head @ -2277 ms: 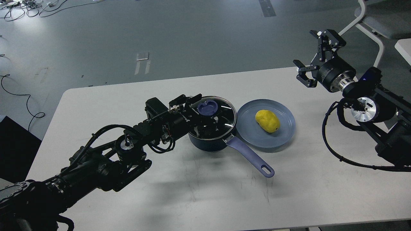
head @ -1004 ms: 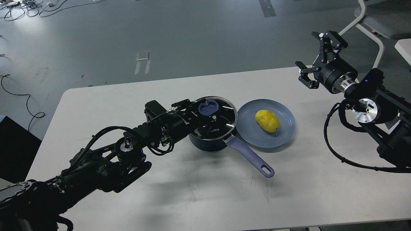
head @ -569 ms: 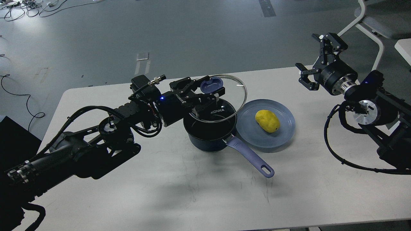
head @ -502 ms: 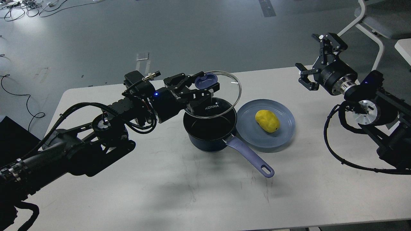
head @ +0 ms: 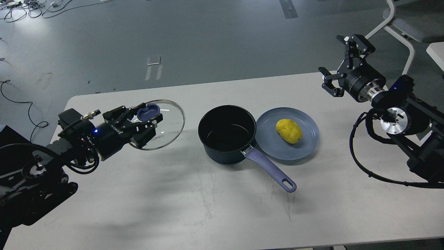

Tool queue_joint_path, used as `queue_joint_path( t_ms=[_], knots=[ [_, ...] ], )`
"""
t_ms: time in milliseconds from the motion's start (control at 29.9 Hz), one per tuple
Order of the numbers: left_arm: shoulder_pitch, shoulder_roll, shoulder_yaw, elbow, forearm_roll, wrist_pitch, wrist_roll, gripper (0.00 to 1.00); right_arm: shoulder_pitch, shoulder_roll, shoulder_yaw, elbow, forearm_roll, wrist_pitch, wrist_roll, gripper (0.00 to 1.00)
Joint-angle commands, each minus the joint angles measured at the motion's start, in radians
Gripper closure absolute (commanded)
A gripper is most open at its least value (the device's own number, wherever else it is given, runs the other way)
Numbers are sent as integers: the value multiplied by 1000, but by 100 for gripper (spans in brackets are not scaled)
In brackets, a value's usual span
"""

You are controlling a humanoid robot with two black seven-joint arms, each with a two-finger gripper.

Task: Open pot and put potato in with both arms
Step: 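Lift the lid off the saucepan and carry it toward the robot, then set the lid on the table, release it, raise the left gripper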

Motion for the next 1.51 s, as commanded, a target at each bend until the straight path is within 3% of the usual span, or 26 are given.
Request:
queue_joint_path(
  t_ms=[0,167,435,670,804,938,1071,1172,1272,1473],
  knots=[
    [51,3,0,7,-4,58,-4,39,-1,-1,-3,0,0,0,0,0],
    [93,-58,-1,73,-6,104,-4,39,0,-1,-6,0,0,0,0,0],
    [111,-179,0,196,-4,106,-1,38,-1,-5,-5,3,0,0,0,0],
    [130,-187,0,208,-2,106,-3,38,-3,-13,-4,3,0,0,0,0],
    [157,-227,0,300,-2,119,-4,38,-3,-13,-1,5,0,0,0,0],
    [162,-262,49,384,-6,119,-32,37,-3,-12,-1,5,0,0,0,0],
    [157,-261,81,386,-7,119,-44,34,-3,-12,-3,5,0,0,0,0],
    [156,-261,81,386,-9,119,-44,28,-3,-12,-3,5,0,0,0,0],
    [150,-264,80,386,-24,119,-46,2,-3,-12,-3,5,0,0,0,0],
    [121,-259,78,382,-148,119,-66,2,-3,-13,-4,5,0,0,0,0]
  ],
)
